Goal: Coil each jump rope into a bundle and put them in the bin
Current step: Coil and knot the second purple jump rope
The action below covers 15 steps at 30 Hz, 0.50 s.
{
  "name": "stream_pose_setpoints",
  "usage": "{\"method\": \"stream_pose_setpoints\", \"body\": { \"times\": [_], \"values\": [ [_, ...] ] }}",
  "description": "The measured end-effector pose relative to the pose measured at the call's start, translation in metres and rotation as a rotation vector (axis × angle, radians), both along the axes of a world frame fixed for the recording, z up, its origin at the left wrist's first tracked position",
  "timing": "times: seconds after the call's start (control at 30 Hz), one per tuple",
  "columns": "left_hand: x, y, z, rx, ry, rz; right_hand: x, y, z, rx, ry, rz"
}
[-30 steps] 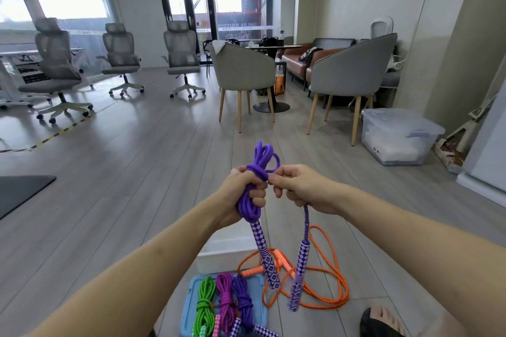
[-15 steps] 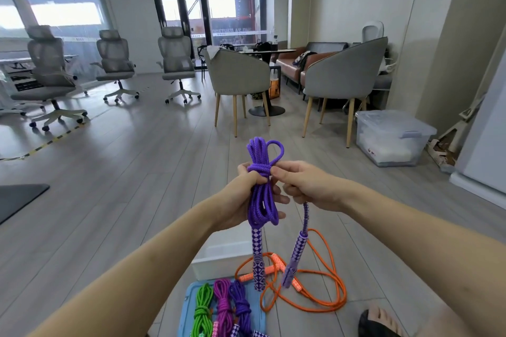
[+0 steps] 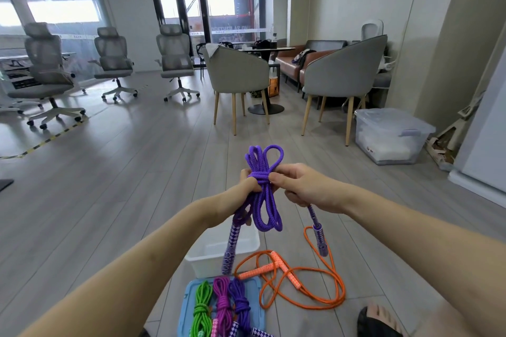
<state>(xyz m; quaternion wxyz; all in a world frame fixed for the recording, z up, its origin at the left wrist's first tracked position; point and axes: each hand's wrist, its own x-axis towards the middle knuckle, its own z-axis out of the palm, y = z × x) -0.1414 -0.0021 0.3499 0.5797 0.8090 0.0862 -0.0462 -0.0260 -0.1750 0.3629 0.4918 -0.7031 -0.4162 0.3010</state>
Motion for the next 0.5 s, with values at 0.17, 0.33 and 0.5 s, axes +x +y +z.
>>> {"method": "stream_pose_setpoints", "body": {
  "times": [0.17, 0.33, 0.5],
  "values": [
    [0.0051, -0.001, -0.0032, -0.13, -0.03, 0.028, 0.0042, -0.0021, -0.0001, 0.029, 0.021, 0.043],
    [0.0044, 0.0047, -0.0043, -0.13, -0.086, -0.021, 0.0063, -0.0055, 0.0031, 0.02, -0.031, 0.024],
    [0.0018, 0.0002, -0.0046, -0.045, -0.152, -0.022, -0.0028, -0.0039, 0.0034, 0.028, -0.105, -0.077]
  ]
}}
